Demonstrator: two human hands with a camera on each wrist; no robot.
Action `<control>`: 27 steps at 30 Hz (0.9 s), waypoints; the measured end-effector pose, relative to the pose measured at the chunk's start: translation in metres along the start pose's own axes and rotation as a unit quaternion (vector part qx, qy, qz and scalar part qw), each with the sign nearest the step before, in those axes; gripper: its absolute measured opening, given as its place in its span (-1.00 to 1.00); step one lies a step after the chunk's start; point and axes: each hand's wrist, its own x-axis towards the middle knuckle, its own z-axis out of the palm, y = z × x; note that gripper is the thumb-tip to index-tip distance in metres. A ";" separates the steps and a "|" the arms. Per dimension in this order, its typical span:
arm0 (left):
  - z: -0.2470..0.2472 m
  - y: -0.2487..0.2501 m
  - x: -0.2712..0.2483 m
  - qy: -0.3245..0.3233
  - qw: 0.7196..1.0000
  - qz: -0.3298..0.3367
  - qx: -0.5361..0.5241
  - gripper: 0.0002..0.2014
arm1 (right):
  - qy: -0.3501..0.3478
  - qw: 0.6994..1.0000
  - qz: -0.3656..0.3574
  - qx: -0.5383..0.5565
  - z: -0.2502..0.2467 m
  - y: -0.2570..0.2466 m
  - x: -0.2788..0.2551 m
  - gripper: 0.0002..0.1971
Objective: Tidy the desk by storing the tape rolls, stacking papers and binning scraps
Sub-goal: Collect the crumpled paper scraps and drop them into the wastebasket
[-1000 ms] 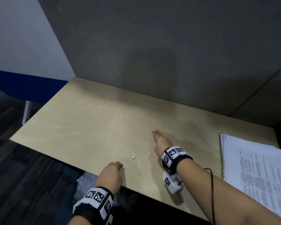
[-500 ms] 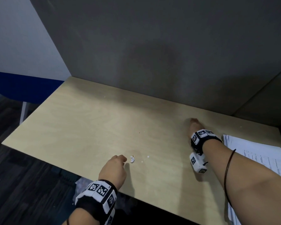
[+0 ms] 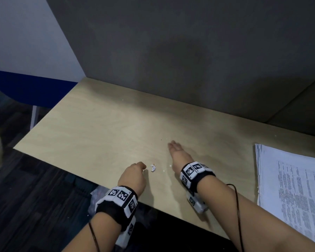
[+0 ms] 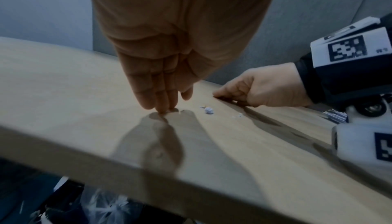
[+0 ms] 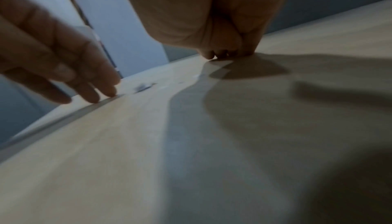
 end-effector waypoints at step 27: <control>0.043 -0.018 -0.049 0.023 0.674 -0.387 -0.629 -0.75 | -0.128 0.991 -0.026 -0.032 0.042 -0.058 -0.050 -0.12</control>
